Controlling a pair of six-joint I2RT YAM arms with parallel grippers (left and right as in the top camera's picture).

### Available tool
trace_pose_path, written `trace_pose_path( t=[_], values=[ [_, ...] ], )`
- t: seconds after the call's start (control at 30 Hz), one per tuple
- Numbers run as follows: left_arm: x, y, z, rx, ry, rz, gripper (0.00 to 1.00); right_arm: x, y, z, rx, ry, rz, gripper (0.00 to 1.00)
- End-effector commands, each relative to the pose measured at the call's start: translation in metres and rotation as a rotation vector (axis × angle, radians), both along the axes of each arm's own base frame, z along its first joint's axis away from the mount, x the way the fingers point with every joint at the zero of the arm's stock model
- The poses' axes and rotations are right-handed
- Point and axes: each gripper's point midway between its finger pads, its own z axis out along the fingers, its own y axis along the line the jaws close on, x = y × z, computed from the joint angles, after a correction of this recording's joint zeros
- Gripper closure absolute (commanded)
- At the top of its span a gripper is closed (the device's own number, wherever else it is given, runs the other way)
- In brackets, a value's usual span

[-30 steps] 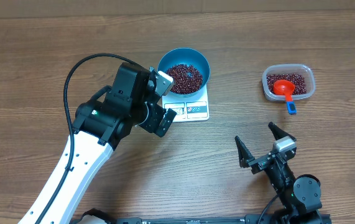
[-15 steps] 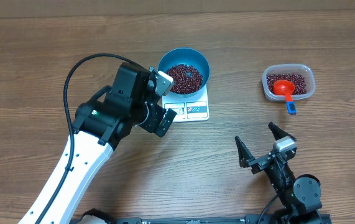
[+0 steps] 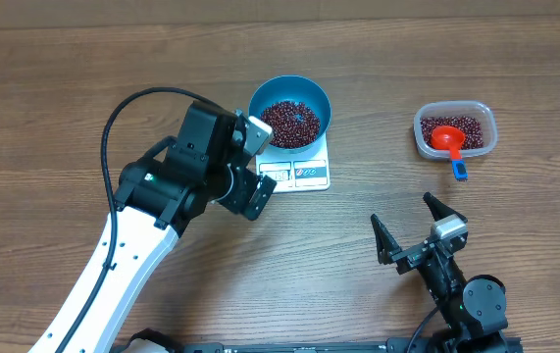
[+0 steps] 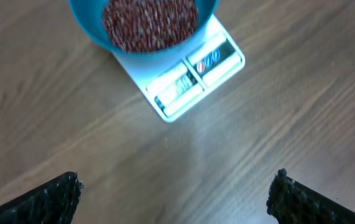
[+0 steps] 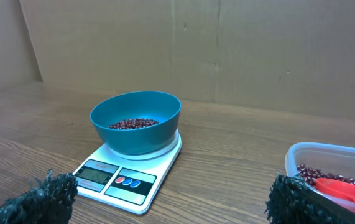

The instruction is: Scoop item into bowl and weigh 150g on scale

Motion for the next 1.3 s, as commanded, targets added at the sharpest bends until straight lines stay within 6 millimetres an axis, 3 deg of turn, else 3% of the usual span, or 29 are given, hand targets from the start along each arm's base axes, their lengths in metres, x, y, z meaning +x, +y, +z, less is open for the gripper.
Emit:
trace_pose_path(
  t=[0.0,0.23,0.37,0.47,0.57,0.63,0.83,1.07,1.27],
  values=[
    [-0.011,0.006,0.018,-0.006,-0.05,-0.013,0.0,0.0,-0.001,-0.002,0.004,0.0,-0.006,0.0],
    [-0.058,0.021,0.074,-0.148,-0.162,0.03,0.01,0.0,-0.001,-0.002,0.004,0.0,-0.006,0.0],
    [-0.092,0.055,0.107,-0.277,-0.265,0.198,0.0,0.0,-0.001,-0.002,0.004,0.0,-0.006,0.0],
    [-0.112,0.077,0.111,-0.34,-0.343,0.295,0.0,0.0,-0.001,-0.002,0.004,0.0,-0.006,0.0],
    [-0.131,0.092,0.091,-0.388,-0.373,0.385,0.0,0.0,-0.001,-0.002,0.004,0.0,-0.006,0.0],
    [-0.137,0.095,0.061,-0.428,-0.387,0.419,0.0,0.0,-0.001,-0.002,0.004,0.0,-0.006,0.0],
    [-0.121,0.089,-0.005,-0.587,-0.394,0.502,0.0,0.0,-0.001,-0.002,0.004,0.0,-0.006,0.0],
    [-0.091,0.078,-0.038,-0.695,-0.467,0.482,0.0,0.0,-0.001,-0.002,0.004,0.0,-0.006,0.0],
    [-0.07,0.078,-0.042,-0.743,-0.569,0.472,0.0,0.0,-0.001,-0.002,0.004,0.0,-0.006,0.0]
  ],
)
